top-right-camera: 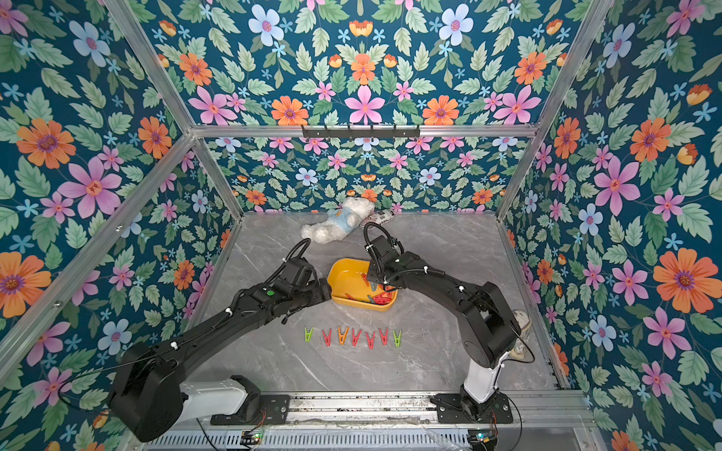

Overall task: Take the clothespins out of the storage box
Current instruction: Pick up the clothespin from the storage box.

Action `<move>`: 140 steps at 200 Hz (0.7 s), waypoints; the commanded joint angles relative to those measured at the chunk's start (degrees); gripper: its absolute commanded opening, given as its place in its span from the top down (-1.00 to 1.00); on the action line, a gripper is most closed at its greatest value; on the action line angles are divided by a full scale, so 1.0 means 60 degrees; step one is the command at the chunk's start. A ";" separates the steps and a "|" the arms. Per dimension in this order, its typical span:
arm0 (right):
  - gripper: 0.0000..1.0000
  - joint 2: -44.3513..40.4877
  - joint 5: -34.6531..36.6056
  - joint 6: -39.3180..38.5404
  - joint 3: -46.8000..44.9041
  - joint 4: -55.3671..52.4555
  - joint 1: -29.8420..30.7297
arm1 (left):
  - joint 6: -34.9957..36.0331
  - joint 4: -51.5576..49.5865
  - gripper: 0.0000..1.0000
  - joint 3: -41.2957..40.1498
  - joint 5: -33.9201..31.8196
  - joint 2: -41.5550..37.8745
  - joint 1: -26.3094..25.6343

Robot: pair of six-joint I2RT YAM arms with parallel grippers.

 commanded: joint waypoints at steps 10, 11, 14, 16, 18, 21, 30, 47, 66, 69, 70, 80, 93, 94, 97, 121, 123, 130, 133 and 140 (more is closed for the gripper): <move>0.88 -0.0968 0.0509 0.0015 -0.0631 -0.0498 -0.0052 | 0.0275 0.0596 -0.99 0.0275 0.0401 0.0340 -0.0076; 0.88 -0.0991 0.0515 0.0019 -0.0657 -0.0500 -0.0057 | 0.0280 0.0598 -0.99 0.0279 0.0406 0.0348 -0.0078; 0.88 -0.1086 0.0537 0.0034 -0.0754 -0.0521 -0.0059 | 0.0294 0.0613 -0.99 0.0320 0.0421 0.0391 -0.0087; 0.88 -0.1138 0.0554 0.0047 -0.0811 -0.0539 -0.0069 | 0.0298 0.0626 -0.99 0.0344 0.0432 0.0428 -0.0093; 0.88 -0.1202 0.0562 0.0046 -0.0880 -0.0555 -0.0067 | 0.0303 0.0629 -0.99 0.0372 0.0438 0.0452 -0.0105; 0.88 -0.1301 0.0565 0.0065 -0.0976 -0.0570 -0.0081 | 0.0313 0.0646 -0.99 0.0407 0.0451 0.0515 -0.0122; 0.88 -0.1556 0.0565 0.0099 -0.1269 -0.0602 -0.0119 | 0.0354 0.0695 -0.99 0.0526 0.0492 0.0663 -0.0167; 0.88 -0.2065 0.0621 0.0195 -0.1797 -0.0797 -0.0175 | 0.0433 0.0733 -0.99 0.0767 0.0565 0.0968 -0.0245; 0.88 -0.2654 0.0625 0.0292 -0.2439 -0.0935 -0.0208 | 0.0489 0.0789 -0.99 0.1014 0.0643 0.1285 -0.0300; 0.88 -0.2742 0.0624 0.0323 -0.2549 -0.0958 -0.0208 | 0.0490 0.0806 -0.99 0.1049 0.0660 0.1328 -0.0313; 0.88 -0.2772 0.0616 0.0326 -0.2583 -0.0957 -0.0208 | 0.0490 0.0813 -0.99 0.1062 0.0660 0.1348 -0.0314; 0.87 -0.3028 0.0624 0.0427 -0.2935 -0.1040 -0.0210 | 0.0509 0.0855 -0.99 0.1166 0.0717 0.1487 -0.0329; 0.86 -0.3323 0.0609 0.0561 -0.3375 -0.1130 -0.0223 | 0.0515 0.0897 -0.99 0.1310 0.0776 0.1679 -0.0343; 0.86 -0.3348 0.0602 0.0570 -0.3406 -0.1145 -0.0216 | 0.0517 0.0903 -0.99 0.1324 0.0777 0.1692 -0.0344; 0.86 -0.3408 0.0582 0.0579 -0.3507 -0.1149 -0.0220 | 0.0519 0.0908 -0.99 0.1355 0.0797 0.1723 -0.0344; 0.86 -0.3729 0.0342 0.0747 -0.4212 -0.1159 -0.0216 | 0.0549 0.0993 -0.99 0.1562 0.0905 0.2005 -0.0359; 0.86 -0.3743 0.0326 0.0756 -0.4268 -0.1171 -0.0214 | 0.0556 0.0995 -0.99 0.1578 0.0908 0.2029 -0.0366; 0.86 -0.3780 0.0264 0.0795 -0.4447 -0.1214 -0.0223 | 0.0571 0.1011 -0.99 0.1622 0.0938 0.2084 -0.0372; 0.86 -0.3800 0.0247 0.0818 -0.4523 -0.1229 -0.0223 | 0.0564 0.1011 -0.99 0.1650 0.0946 0.2116 -0.0373; 0.85 -0.3851 0.0208 0.0876 -0.4686 -0.1237 -0.0223 | 0.0568 0.1007 -0.99 0.1688 0.0953 0.2149 -0.0373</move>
